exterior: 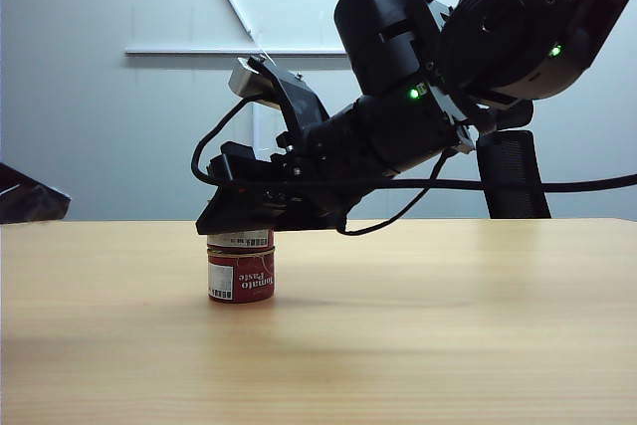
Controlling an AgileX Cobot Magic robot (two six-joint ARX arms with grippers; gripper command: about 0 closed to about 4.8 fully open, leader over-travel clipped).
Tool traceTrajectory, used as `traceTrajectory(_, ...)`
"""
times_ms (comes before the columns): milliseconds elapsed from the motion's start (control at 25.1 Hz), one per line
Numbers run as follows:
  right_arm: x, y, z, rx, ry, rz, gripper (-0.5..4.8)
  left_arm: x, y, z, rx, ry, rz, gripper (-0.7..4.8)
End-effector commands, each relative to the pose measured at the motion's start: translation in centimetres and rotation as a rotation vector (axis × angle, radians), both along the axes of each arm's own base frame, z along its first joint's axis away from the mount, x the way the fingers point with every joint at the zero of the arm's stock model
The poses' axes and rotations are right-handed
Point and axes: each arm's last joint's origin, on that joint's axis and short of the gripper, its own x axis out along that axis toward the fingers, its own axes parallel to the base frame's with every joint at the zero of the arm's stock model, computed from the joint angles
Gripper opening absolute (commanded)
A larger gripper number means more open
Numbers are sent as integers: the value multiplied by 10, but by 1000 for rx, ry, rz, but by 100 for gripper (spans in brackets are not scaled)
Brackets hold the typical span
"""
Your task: Stack a can of tomatoes on the right onto the can of tomatoes on the left.
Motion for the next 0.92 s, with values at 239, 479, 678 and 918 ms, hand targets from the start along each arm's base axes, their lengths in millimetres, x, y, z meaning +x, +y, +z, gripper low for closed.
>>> traceTrajectory(239, 1, 2, 6, 22, -30, 1, 235, 0, 0, 2, -6, -5, -4, -4)
traceTrajectory(479, 2, 2, 8, 36, -46, 1, 285, 0, 0, 2, -6, -5, -4, -4)
traceTrajectory(678, 2, 2, 8, 38, -48, 1, 285, 0, 0, 2, -6, -5, -4, -4)
traceTrajectory(918, 1, 3, 8, 38, -47, 3, 285, 0, 0, 2, -6, -6, -4, -4)
